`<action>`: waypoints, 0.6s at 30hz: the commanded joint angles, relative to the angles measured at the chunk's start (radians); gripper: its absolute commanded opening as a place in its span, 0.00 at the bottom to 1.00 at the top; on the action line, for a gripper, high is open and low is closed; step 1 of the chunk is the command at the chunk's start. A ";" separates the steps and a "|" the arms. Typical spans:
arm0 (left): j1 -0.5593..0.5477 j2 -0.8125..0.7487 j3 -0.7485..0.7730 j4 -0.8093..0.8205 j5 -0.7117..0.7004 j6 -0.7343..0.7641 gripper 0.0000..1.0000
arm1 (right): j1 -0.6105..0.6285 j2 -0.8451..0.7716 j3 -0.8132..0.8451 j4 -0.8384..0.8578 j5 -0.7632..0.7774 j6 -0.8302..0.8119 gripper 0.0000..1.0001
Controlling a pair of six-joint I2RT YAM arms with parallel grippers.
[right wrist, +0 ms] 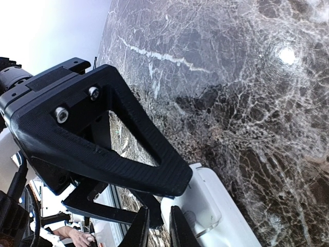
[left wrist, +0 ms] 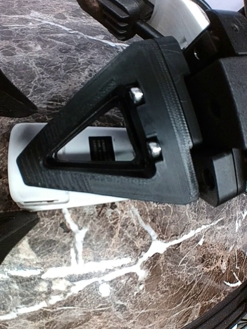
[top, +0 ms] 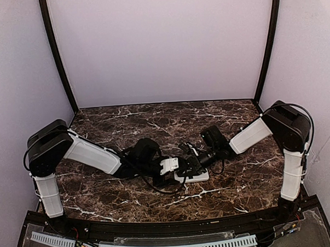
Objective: Load the batteries into the remote control
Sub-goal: Press the battery cover onto the remote control.
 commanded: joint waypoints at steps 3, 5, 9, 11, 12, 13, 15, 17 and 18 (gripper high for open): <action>-0.003 0.019 0.025 -0.018 0.018 0.008 0.60 | 0.004 0.016 -0.030 -0.046 0.033 -0.002 0.14; -0.004 0.022 0.028 -0.026 0.020 0.010 0.58 | 0.004 0.016 -0.030 -0.043 0.030 -0.002 0.14; -0.004 0.028 0.031 -0.043 0.019 0.015 0.57 | 0.004 0.012 -0.029 -0.040 0.027 -0.001 0.15; -0.004 0.030 0.034 -0.050 0.020 0.017 0.53 | 0.005 0.009 -0.029 -0.040 0.027 -0.001 0.15; -0.005 0.030 0.035 -0.052 0.019 0.019 0.50 | 0.005 0.007 -0.029 -0.040 0.025 0.001 0.16; -0.004 0.032 0.036 -0.057 0.019 0.021 0.48 | 0.005 0.007 -0.027 -0.040 0.024 0.001 0.16; -0.005 0.033 0.039 -0.068 0.018 0.026 0.45 | 0.005 0.004 -0.026 -0.040 0.019 0.000 0.18; -0.005 0.034 0.043 -0.074 0.018 0.030 0.42 | 0.004 -0.002 -0.023 -0.040 0.019 0.000 0.19; -0.005 0.034 0.046 -0.077 0.018 0.031 0.41 | 0.005 -0.004 -0.023 -0.038 0.014 0.000 0.20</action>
